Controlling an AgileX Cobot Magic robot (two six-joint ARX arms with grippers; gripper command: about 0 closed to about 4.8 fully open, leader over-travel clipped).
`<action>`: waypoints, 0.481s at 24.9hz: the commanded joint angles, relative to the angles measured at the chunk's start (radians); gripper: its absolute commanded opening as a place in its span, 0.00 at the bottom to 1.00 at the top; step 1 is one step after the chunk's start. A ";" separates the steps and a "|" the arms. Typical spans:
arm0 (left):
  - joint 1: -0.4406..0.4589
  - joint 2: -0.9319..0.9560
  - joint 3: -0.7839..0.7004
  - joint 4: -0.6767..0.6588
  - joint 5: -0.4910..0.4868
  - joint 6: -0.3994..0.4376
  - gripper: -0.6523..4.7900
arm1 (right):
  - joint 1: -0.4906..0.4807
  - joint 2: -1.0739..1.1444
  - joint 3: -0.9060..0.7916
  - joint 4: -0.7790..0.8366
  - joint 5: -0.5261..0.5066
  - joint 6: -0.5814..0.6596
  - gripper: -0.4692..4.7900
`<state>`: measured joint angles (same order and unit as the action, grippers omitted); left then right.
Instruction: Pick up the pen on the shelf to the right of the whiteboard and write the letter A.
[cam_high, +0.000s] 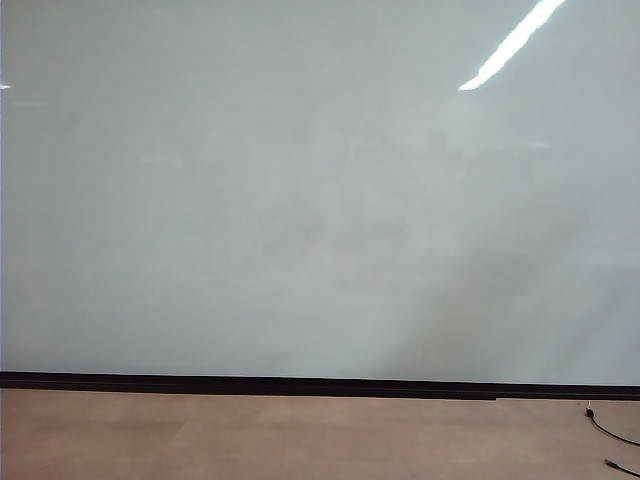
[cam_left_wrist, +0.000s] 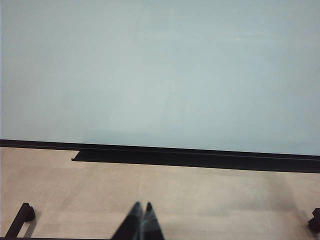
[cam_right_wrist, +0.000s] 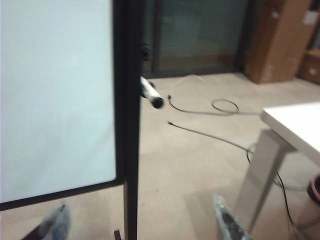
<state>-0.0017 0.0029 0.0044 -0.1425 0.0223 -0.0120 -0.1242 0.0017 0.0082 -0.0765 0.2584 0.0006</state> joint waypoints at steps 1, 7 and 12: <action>0.000 0.000 0.002 0.007 0.000 0.004 0.11 | -0.001 0.000 0.035 -0.073 0.036 0.070 0.81; 0.000 0.000 0.002 0.007 0.000 0.004 0.11 | -0.005 0.000 0.047 -0.079 0.038 0.071 0.93; 0.000 0.000 0.002 0.007 0.000 0.004 0.11 | -0.005 0.000 0.047 -0.077 0.038 0.064 0.97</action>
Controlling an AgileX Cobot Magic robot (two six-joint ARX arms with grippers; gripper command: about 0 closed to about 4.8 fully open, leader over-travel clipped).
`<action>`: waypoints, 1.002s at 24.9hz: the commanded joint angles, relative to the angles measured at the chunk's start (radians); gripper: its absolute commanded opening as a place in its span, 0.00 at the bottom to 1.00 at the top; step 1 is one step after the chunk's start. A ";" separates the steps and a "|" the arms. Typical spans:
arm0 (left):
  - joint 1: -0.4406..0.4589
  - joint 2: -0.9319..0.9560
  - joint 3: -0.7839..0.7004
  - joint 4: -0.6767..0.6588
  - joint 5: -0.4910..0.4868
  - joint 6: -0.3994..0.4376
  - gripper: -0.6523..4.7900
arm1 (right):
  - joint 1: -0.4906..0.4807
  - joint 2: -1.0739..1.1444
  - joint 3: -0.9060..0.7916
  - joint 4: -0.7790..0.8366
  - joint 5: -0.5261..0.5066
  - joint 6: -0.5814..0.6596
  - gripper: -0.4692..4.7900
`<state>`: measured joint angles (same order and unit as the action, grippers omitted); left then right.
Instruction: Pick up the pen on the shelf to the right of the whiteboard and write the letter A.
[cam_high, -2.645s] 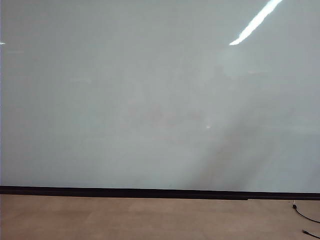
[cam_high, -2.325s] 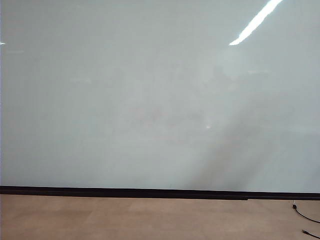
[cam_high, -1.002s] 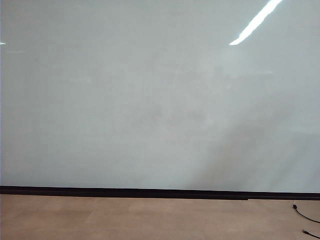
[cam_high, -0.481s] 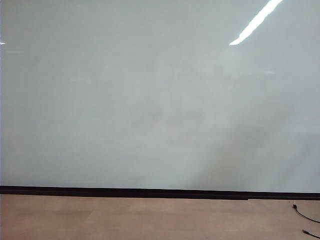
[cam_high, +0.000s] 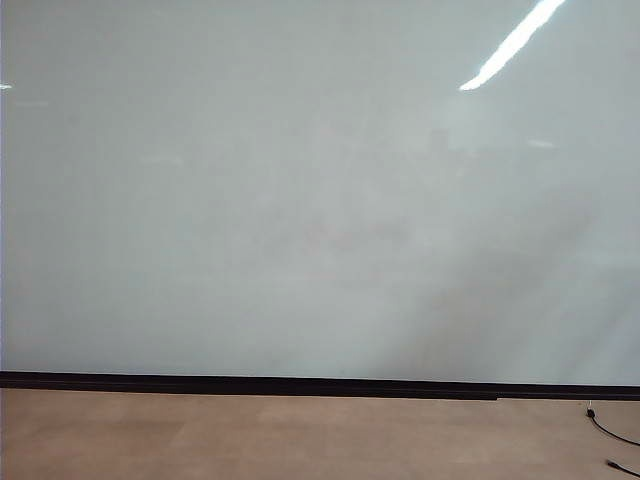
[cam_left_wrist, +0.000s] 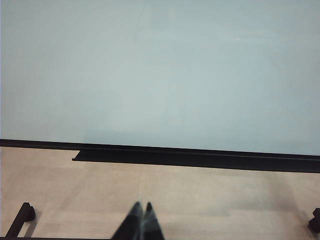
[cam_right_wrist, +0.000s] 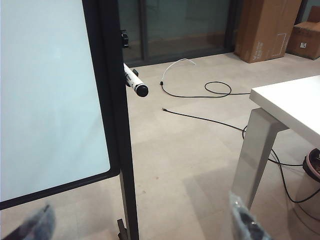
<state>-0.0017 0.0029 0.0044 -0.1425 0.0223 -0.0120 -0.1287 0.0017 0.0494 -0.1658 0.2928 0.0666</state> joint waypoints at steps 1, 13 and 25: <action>0.000 0.000 0.002 0.007 0.000 0.004 0.11 | -0.001 0.000 0.006 0.013 0.003 -0.008 0.97; 0.000 0.000 0.002 0.007 0.000 0.004 0.11 | -0.001 0.071 0.037 0.048 0.020 -0.006 0.97; 0.000 0.000 0.002 0.007 0.000 0.004 0.11 | -0.005 0.569 0.093 0.449 -0.008 -0.053 0.98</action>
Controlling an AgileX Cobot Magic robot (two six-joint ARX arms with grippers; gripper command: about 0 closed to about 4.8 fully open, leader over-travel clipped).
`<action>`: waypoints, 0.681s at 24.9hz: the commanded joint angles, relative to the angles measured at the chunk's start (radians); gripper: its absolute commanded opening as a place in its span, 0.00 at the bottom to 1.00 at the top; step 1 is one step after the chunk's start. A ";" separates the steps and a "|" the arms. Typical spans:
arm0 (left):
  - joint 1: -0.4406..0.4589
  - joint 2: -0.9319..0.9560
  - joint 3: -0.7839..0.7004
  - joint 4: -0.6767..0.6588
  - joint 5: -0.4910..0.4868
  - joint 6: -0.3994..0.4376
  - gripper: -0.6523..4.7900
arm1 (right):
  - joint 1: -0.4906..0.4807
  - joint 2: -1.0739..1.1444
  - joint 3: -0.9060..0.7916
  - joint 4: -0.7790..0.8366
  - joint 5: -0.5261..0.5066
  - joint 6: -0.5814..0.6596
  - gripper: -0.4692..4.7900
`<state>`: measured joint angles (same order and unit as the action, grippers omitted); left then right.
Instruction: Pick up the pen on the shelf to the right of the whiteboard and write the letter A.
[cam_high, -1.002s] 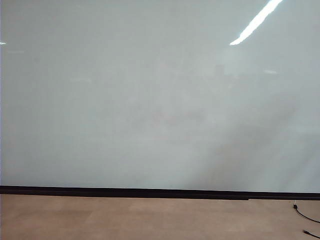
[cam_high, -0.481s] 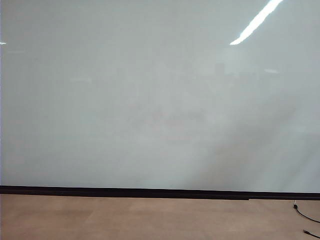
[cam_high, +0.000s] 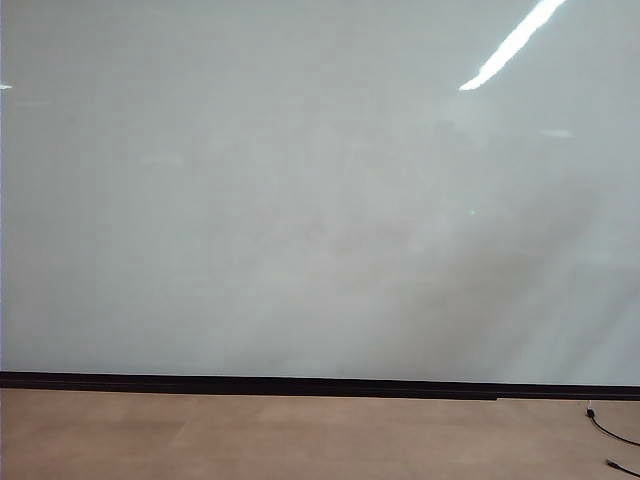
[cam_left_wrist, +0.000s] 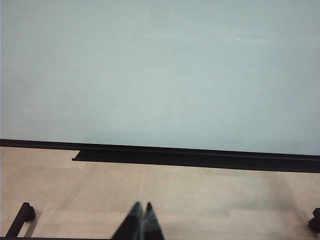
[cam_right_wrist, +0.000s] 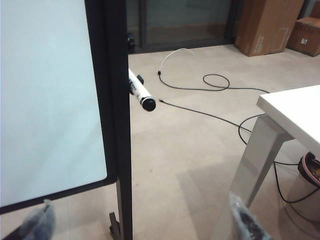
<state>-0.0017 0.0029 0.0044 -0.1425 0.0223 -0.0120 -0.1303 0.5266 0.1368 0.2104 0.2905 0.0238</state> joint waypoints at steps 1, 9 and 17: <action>0.000 0.000 0.002 0.007 0.000 0.004 0.11 | -0.008 0.071 0.006 0.095 -0.014 -0.018 0.99; 0.000 0.000 0.002 0.007 0.000 0.004 0.11 | -0.108 0.201 0.004 0.275 -0.150 -0.045 0.99; 0.000 0.000 0.002 0.008 0.000 0.004 0.11 | -0.233 0.291 0.002 0.416 -0.292 -0.079 0.99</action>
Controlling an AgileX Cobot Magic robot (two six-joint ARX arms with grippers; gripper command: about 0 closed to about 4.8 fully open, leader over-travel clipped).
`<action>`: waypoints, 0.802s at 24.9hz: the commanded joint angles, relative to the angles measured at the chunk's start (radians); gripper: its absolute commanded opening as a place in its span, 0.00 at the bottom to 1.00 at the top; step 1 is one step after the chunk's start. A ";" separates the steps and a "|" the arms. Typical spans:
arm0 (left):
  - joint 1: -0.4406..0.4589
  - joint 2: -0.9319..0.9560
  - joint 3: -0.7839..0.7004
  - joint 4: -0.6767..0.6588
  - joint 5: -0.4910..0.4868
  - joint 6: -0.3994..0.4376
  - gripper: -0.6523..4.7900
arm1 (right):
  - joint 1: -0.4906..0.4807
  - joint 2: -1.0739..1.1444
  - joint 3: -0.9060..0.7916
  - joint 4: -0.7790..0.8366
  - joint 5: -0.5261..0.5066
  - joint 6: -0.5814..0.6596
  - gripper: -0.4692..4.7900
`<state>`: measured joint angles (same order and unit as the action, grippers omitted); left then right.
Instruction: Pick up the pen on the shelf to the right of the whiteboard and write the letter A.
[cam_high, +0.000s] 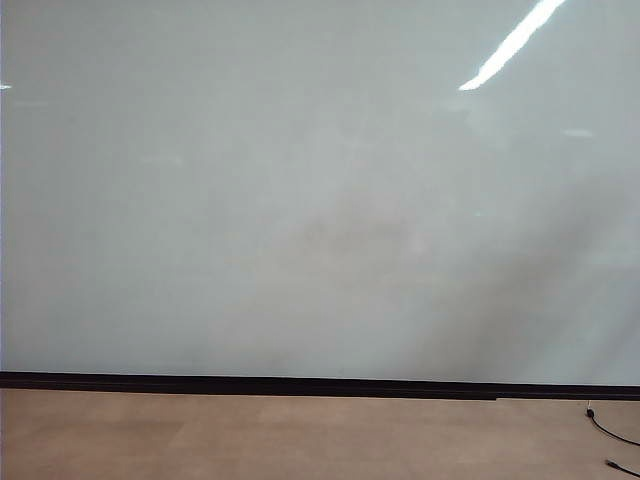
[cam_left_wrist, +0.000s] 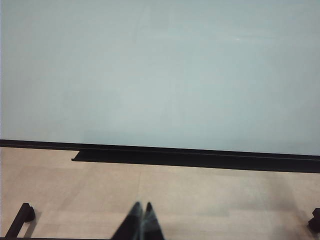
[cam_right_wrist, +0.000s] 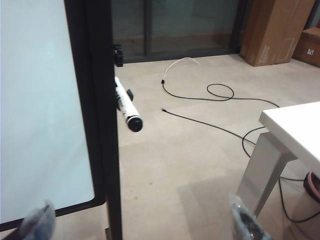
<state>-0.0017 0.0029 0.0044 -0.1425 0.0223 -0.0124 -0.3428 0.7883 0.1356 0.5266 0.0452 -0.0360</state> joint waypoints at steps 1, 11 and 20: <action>0.000 0.000 0.002 0.007 0.000 0.005 0.11 | -0.036 0.061 0.003 0.156 -0.058 -0.024 0.99; 0.000 0.000 0.002 0.008 0.000 0.005 0.11 | -0.137 0.486 0.003 0.739 -0.273 -0.022 0.99; 0.000 0.000 0.002 0.008 0.000 0.005 0.11 | -0.170 0.666 0.020 0.888 -0.340 -0.010 0.97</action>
<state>-0.0017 0.0029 0.0044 -0.1425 0.0223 -0.0120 -0.5133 1.4429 0.1501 1.3922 -0.2832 -0.0471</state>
